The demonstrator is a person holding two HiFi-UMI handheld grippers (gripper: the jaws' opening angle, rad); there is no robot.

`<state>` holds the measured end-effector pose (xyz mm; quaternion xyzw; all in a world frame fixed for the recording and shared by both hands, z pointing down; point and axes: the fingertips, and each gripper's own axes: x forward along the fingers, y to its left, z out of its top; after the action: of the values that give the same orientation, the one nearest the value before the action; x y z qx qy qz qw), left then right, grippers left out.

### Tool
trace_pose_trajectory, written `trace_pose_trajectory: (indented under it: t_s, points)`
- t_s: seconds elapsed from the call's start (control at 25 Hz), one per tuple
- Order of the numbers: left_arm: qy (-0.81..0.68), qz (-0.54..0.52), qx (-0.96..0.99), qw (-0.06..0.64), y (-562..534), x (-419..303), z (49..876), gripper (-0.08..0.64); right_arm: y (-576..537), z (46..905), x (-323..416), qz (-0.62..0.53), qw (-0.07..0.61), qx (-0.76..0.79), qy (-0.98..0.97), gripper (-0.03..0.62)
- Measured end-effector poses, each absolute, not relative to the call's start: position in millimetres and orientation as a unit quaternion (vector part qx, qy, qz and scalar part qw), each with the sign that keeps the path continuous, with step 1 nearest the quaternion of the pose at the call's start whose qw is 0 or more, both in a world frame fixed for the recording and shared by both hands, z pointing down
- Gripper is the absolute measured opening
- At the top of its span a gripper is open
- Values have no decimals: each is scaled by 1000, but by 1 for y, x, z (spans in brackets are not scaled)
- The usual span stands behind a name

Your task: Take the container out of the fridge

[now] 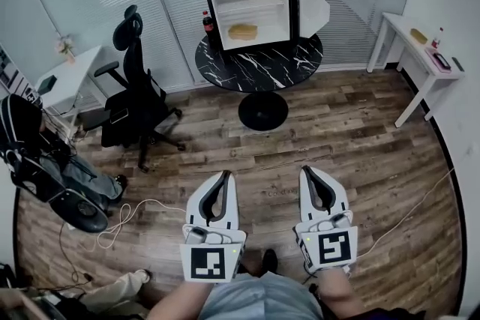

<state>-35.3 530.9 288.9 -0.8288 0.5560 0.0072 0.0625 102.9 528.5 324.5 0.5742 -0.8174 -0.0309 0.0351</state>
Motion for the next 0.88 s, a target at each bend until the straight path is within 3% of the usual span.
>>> trace_pose_trajectory:
  t_s: [0.28,0.48,0.88]
  points:
    - [569,9,-819,77,503,-32,287,14,492,331,115,-21,32,566,-824,12]
    - [592,-11,-804,48,472,-47,303,14,461,339,109,-19,39,557,-829,12]
    - [599,4,-800,31,348,-79,322,14,341,361,77,-7,58,548,-834,13]
